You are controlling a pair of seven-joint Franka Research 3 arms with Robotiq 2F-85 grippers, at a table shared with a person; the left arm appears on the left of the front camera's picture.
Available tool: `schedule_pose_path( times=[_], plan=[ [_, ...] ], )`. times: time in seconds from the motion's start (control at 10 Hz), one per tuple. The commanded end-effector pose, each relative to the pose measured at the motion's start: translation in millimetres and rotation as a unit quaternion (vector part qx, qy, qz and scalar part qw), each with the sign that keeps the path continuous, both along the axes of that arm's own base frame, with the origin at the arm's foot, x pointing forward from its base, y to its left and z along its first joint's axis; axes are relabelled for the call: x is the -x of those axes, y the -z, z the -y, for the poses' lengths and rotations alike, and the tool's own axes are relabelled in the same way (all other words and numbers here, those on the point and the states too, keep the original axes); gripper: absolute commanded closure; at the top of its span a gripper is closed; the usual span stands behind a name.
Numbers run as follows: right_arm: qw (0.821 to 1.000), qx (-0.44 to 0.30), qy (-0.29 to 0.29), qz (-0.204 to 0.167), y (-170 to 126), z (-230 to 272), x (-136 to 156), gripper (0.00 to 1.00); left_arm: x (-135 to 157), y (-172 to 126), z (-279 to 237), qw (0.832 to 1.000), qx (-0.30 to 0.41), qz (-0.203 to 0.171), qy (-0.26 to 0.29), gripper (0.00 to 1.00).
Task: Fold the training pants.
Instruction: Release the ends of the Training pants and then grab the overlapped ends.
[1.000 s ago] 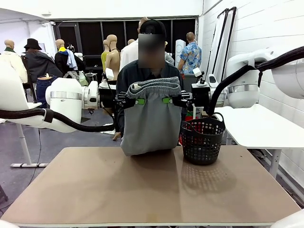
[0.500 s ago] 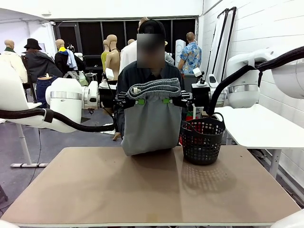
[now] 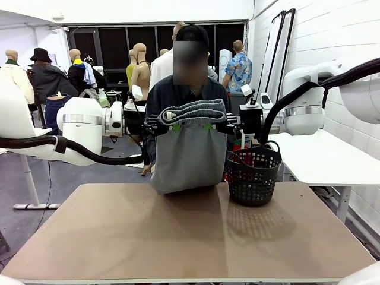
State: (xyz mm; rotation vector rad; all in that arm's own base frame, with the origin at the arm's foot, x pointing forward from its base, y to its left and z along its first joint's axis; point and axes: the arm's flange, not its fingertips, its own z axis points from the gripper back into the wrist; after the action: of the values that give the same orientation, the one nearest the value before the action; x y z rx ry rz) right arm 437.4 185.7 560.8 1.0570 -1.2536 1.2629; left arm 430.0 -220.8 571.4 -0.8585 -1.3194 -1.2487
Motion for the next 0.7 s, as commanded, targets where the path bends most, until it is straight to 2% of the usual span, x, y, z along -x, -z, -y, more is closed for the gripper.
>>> schedule_pose_path(
  times=[0.0, 0.6],
  plan=[
    [1.000, -0.003, -0.001, 0.005, -1.9, -1.5, 1.7, 1.00, 0.7, -2.3, -0.4, 1.000, 0.008, -0.002, -0.004, 1.00],
    [1.000, -0.003, -0.001, 0.005, -1.9, -1.5, 1.7, 1.00, 0.7, -2.3, -0.4, 1.000, 0.008, -0.002, -0.004, 1.00]
  ],
)
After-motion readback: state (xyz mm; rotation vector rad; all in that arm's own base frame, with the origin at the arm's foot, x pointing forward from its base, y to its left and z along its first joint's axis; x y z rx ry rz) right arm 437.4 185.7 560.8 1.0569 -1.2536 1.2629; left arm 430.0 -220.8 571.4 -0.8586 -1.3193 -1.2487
